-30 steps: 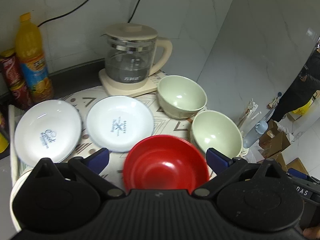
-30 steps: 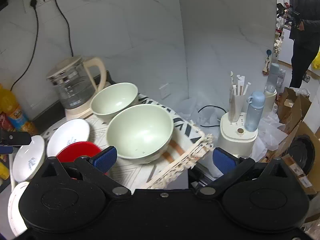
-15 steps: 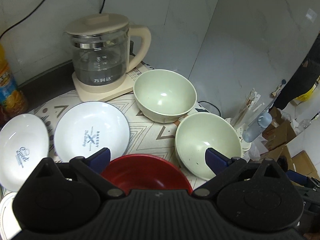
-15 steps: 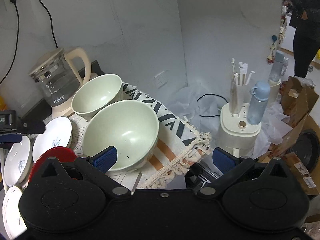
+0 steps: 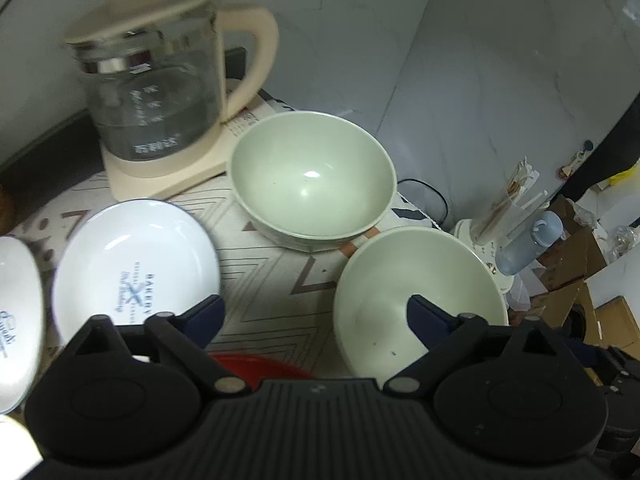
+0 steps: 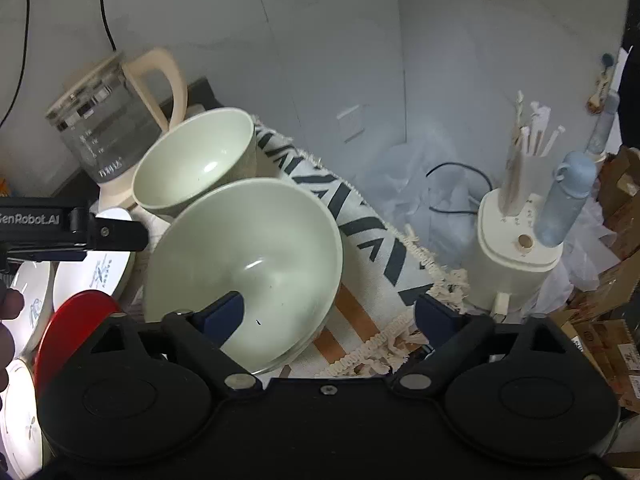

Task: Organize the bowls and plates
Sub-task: 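Close the right tool on the large pale green bowl's rim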

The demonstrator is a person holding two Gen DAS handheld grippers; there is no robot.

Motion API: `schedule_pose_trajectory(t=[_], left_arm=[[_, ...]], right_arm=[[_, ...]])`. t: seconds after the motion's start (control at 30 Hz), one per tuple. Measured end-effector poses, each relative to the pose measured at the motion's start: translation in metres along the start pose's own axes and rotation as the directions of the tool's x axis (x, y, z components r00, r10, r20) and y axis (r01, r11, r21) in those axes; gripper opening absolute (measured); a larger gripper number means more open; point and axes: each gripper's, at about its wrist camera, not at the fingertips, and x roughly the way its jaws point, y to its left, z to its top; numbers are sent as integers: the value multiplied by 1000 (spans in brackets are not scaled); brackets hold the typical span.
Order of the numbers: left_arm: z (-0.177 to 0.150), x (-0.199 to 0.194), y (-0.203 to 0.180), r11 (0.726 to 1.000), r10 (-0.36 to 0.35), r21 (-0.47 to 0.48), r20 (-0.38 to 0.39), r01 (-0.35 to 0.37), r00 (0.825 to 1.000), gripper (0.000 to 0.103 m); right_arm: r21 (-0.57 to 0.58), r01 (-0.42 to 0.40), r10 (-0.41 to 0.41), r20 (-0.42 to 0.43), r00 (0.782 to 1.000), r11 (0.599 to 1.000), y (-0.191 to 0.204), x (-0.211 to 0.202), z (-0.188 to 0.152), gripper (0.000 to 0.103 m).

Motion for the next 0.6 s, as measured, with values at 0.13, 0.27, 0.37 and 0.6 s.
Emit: schedule_pose_trajectory(t=[0.13, 0.27, 0.37, 0.6], left_arm=[[5, 16, -2, 1000, -14, -12, -35, 13, 999, 80], [6, 29, 1, 999, -21, -30, -72, 19, 997, 66], [6, 38, 5, 997, -36, -65, -97, 30, 995, 55], [5, 54, 9, 992, -76, -114, -141, 60, 987, 25]], right_arm=[[3, -29, 29, -28, 999, 1000, 1, 13, 3, 79], [10, -44, 45, -64, 997, 999, 2, 24, 4, 67], [18, -68, 70, -91, 993, 998, 1, 32, 4, 49], [48, -96, 101, -106, 989, 994, -5, 40, 3, 22]])
